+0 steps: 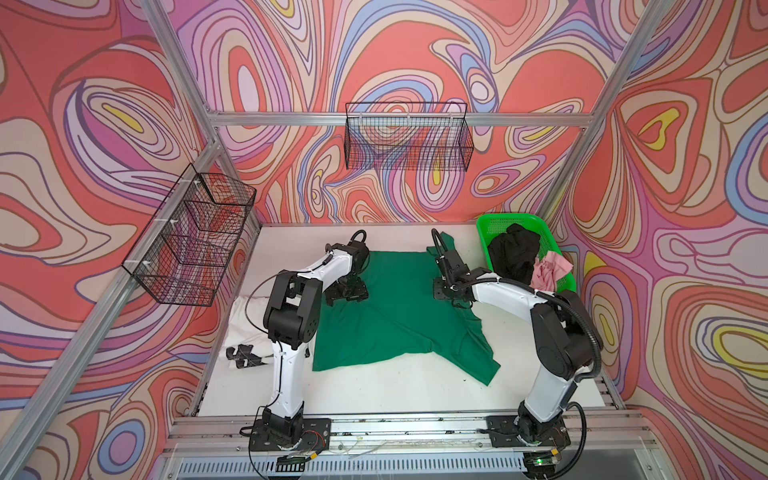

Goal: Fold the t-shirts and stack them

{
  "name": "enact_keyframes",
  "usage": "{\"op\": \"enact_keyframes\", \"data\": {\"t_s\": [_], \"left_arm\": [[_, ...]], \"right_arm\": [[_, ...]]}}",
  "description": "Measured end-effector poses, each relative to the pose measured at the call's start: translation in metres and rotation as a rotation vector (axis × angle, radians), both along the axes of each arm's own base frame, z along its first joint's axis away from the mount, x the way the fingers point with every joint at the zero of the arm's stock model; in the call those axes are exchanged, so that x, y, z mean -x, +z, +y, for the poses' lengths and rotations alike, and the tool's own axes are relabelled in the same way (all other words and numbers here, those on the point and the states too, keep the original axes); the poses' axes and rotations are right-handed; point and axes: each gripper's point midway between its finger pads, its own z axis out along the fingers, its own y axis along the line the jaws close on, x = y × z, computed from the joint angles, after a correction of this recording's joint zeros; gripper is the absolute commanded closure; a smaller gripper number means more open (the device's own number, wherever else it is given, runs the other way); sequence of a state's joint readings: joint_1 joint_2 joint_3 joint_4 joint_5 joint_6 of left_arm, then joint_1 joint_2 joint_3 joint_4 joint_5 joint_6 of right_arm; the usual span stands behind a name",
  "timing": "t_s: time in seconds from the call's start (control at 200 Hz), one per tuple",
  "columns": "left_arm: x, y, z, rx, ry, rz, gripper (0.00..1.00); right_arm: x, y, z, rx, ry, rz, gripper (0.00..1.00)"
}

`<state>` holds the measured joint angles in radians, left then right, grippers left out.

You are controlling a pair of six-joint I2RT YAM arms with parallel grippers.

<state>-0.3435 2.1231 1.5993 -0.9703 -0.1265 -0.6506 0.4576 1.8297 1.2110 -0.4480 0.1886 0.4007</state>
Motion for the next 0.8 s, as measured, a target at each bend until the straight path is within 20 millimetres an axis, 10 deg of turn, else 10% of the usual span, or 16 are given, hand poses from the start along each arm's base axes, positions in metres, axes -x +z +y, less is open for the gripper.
{"op": "enact_keyframes", "data": {"t_s": [0.801], "left_arm": [[-0.001,0.0,-0.001,-0.003,-0.007,-0.006,0.1]], "right_arm": [[-0.03,-0.032,-0.013,0.148,-0.066,0.025,1.0]]}}
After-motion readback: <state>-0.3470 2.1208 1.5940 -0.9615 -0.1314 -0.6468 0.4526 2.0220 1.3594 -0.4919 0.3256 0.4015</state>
